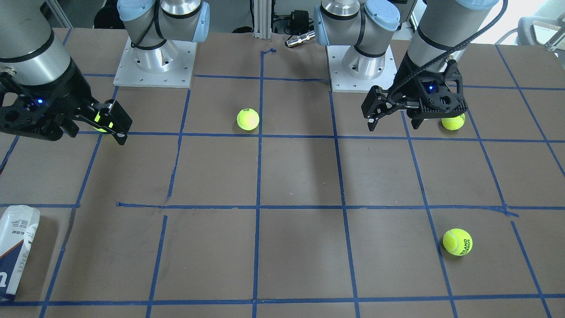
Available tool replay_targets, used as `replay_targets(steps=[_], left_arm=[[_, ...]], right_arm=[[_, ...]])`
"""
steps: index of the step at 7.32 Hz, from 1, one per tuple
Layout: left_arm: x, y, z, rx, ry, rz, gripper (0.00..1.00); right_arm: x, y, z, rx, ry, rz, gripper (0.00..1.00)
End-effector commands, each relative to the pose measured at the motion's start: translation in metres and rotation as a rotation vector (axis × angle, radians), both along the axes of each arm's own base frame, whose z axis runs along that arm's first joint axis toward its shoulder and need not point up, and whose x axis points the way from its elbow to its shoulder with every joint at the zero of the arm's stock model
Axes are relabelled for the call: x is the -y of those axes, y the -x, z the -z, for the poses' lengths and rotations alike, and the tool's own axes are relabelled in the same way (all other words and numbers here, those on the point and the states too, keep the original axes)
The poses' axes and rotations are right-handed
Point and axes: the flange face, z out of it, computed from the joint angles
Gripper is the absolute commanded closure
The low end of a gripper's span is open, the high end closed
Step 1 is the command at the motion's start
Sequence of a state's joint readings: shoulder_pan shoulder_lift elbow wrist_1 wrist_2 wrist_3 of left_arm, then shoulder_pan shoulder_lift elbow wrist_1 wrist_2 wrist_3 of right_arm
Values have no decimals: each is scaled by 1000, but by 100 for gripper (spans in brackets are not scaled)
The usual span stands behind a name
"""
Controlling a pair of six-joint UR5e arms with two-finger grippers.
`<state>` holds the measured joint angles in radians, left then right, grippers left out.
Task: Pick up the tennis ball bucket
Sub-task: 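Lower the right gripper around the upright Wilson tennis ball can, then close the right gripper on the can and lift it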
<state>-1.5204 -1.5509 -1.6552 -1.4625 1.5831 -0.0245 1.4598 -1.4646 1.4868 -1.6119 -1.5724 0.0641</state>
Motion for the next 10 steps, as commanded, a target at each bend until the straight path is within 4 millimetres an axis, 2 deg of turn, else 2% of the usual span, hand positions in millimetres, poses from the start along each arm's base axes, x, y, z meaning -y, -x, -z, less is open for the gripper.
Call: replay_targets(steps=[1,2,3,5,6,7,8,9,10], left_arm=[[1,0,1,0,-1,0,0],[0,0,3,-2,-8,0,0],[1,1,5,-7,-10,2,0],[3,0,5,-2,-4,0,0],[4,0,5,-6,-2,0,0],[5,0,6,-8,-2,0,0],[6,0,6,-9,0,-1,0],[6,0,7,-9,-3,-1,0],[5,-1,7,-5,-5,-2,0]], right_arm=[[37,68,27,-4,11,9,0],[59,95,43,-19,37,-33,0],[80,137,66,-34,35,-33,0],[118,224,137,-22,-9,-127,0],[139,254,183,-29,-5,-162,0],[147,275,198,-29,-5,-155,0],[151,283,212,-21,-20,-178,0],[155,289,238,-10,-37,-198,0],[155,292,247,2,-48,-195,0]])
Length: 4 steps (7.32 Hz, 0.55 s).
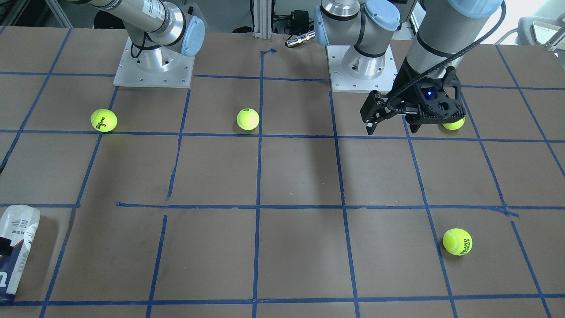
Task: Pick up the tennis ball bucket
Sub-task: 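Close the right gripper on the can and lift it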
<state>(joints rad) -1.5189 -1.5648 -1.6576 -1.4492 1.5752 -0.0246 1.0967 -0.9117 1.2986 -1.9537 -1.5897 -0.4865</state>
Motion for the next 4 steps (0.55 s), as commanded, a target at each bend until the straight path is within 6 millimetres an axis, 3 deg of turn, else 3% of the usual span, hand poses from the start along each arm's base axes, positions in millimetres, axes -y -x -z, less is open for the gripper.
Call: replay_targets(steps=[1,4], left_arm=[[-1,-1,1,6,-6,-1,0],[0,-4,-3,-6,6,-9,0]], right_arm=[[-1,5,30,25,-36,-7,0],[-8,1,52,45,-66,-29,0]])
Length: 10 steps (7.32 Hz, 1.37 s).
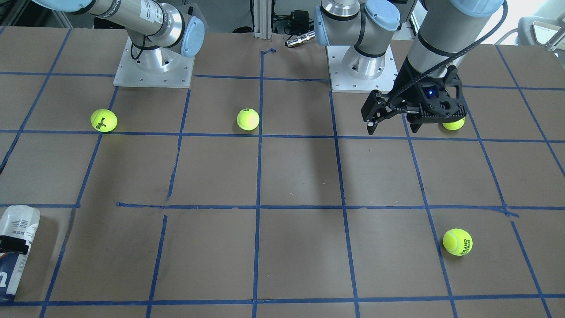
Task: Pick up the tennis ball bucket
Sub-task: 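Close the right gripper on the can and lift it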
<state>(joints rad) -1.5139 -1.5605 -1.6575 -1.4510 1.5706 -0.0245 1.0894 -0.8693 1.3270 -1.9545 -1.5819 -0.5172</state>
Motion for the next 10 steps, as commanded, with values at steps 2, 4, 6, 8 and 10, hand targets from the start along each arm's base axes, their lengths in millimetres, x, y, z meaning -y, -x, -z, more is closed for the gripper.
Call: replay_targets(steps=[2,4,6,8,10], left_arm=[[0,-2,1,0,-8,-5,0],[0,-3,2,6,-10,-5,0],[-1,-1,1,6,-9,-2,0],[-5,1,5,11,-21,4,0],[-10,1,10,7,-16,3,0]], right_arm=[[-1,-1,23,10,-12,-16,0],[-1,0,24,8,-8,-18,0],[-1,0,24,8,-8,-21,5],[-3,-1,29,11,-17,-39,19],[-4,-1,22,2,-11,-49,32]])
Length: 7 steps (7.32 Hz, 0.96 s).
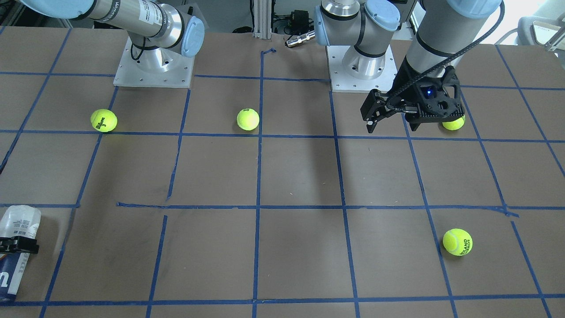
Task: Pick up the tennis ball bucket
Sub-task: 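Carry the can with the right gripper toward the table center, tilting it sideways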
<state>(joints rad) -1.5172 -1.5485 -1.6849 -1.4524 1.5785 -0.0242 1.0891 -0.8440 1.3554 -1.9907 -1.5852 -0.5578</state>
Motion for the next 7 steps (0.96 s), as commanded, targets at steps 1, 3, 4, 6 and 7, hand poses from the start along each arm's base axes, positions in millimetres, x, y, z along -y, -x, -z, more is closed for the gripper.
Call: replay_targets(steps=[1,3,4,6,7], left_arm=[[-3,-1,1,-6,3,-3,0],[-3,1,0,-7,4,0,0],[-3,-1,0,-10,5,-3,0],[-5,-2,-3,-7,9,-6,0],[-5,-2,-3,2,9,-5,0]], right_arm=[[0,0,-14,-10,16,-13,32],[-1,-3,-26,-9,24,-93,30],[1,-11,-37,-1,47,-166,30],[11,-75,-69,17,100,-286,32],[7,-99,-71,19,106,-352,36]])
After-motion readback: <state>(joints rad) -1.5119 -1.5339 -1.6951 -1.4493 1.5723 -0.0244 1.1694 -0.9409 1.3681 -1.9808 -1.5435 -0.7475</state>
